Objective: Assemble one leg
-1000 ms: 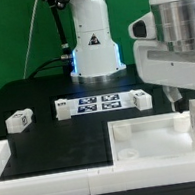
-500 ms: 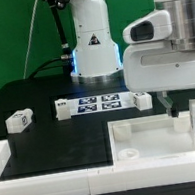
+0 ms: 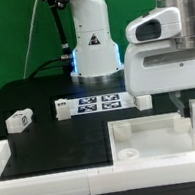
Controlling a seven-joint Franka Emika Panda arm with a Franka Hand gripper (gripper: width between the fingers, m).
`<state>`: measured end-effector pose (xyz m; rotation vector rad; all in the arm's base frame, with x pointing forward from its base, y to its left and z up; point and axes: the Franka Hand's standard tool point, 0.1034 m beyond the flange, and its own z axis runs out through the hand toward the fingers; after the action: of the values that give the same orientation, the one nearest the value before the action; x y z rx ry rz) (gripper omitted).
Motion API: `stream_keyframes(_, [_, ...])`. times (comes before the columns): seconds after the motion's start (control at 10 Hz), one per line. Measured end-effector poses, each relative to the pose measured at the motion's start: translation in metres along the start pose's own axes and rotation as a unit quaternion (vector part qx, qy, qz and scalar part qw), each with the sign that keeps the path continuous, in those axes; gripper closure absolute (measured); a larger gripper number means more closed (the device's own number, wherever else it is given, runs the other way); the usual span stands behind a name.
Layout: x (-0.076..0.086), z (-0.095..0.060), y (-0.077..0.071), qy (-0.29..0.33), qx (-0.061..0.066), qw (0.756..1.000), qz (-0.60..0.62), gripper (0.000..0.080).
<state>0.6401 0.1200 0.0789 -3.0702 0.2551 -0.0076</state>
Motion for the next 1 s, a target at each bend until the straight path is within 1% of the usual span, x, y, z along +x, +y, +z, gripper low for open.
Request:
stream_keyframes(0.1, [0.0002,0.0,0.0007,0.0,0.0,1.0,0.001,0.0509])
stream_keyframes(0.3, [0.0001,-0.0001,0.0002,0.0,0.0,1.0,0.015,0.0509])
stream_keyframes(0.4, [-0.0003,-0.0004,-0.0006,0.002,-0.006,0.998,0.062,0.0509])
stream_keyframes(0.5, [-0.0001,-0.0004,0.0004,0.004,-0.008,0.987,0.161,0.0509])
stream_keyframes(0.6, [0.0002,-0.0002,0.0012,0.004,-0.007,0.974,0.225,0.0509])
stream_keyframes(0.7, [0.0003,0.0007,0.0024,0.002,-0.004,0.952,0.305,0.0509])
stream_keyframes(0.9, [0.0002,0.0011,0.0037,0.002,-0.004,0.91,0.414,0.0509])
stream_keyframes(1.0, [0.0,0.0011,0.004,0.003,-0.005,0.872,0.489,0.0509])
